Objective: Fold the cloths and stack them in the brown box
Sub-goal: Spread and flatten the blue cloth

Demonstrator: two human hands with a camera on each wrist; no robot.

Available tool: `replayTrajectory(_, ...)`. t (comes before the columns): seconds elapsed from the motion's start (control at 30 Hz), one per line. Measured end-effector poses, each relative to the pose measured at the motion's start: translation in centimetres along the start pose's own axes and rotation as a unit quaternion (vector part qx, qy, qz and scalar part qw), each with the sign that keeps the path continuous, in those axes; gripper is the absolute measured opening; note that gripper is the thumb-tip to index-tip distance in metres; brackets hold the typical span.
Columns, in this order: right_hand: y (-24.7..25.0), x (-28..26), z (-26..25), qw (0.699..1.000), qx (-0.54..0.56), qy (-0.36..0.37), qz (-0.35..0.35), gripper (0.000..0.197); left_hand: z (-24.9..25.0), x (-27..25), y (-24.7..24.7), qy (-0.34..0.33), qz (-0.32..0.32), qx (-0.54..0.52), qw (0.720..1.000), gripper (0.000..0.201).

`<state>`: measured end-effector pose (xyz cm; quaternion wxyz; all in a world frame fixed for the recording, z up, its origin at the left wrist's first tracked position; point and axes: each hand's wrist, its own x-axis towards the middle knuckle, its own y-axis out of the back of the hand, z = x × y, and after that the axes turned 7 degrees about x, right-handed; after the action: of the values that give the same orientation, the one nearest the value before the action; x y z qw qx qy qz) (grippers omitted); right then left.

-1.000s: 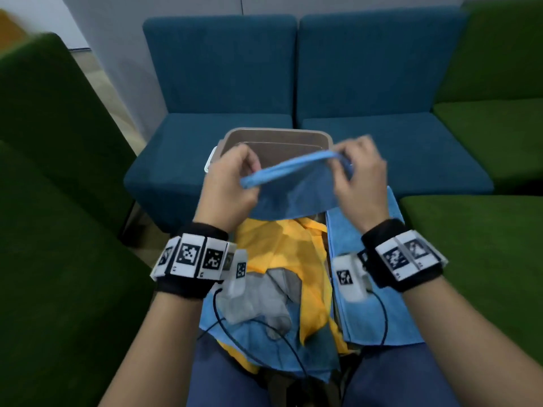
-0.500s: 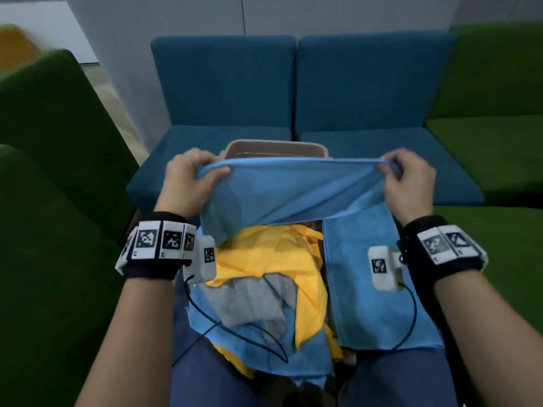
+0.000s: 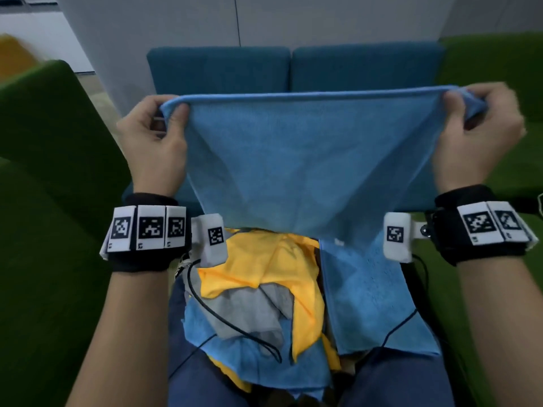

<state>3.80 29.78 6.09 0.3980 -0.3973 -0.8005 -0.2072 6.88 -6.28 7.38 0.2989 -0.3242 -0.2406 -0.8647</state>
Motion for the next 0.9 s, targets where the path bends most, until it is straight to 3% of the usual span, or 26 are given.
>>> replayTrajectory(0.07, -0.3, 0.3, -0.1, 1.0, -0.002, 0.004, -0.001, 0.027, 0.1, 0.2, -0.3, 0.006, 0.018, -0.027, 0.999, 0.001)
replayTrajectory(0.2, -0.7, -2.8, 1.8, 0.971, -0.098, -0.076, -0.203, 0.017, -3.4, -2.4, -2.3, 0.098, 0.012, -0.04, 0.994, 0.02)
replayTrajectory(0.33, 0.4, -7.0, 2.9, 0.953, -0.055, -0.104, -0.28, 0.01, -6.4, -7.3, -3.5, 0.152, -0.043, 0.012, 0.987, 0.007)
replayTrajectory(0.43, 1.0, -9.9, 2.3, 0.927, 0.008, -0.116, -0.357, 0.02, -5.9, -9.9, -3.9, 0.146, -0.065, 0.012, 0.987, 0.005)
replayTrajectory(0.53, 1.7, -12.4, 0.6, 0.908, 0.064, -0.141, -0.389, 0.026, -4.4, -11.7, -4.0, 0.141, -0.111, -0.03, 0.983, 0.02)
replayTrajectory(0.7, 1.9, -15.3, -2.2, 0.827, 0.179, -0.2, -0.493, 0.025, -1.5, -13.8, -4.4, 0.081, -0.23, -0.069, 0.967, 0.02)
replayTrajectory(0.8, 1.9, -16.0, -3.3, 0.822, 0.186, -0.192, -0.502, 0.023, -0.8, -14.7, -4.9, 0.05, -0.267, -0.061, 0.961, 0.017)
replayTrajectory(0.9, 2.1, -16.8, -4.2, 0.816, 0.199, -0.199, -0.504, 0.033, -1.0, -15.8, -5.1, 0.043, -0.304, -0.044, 0.951, 0.007)
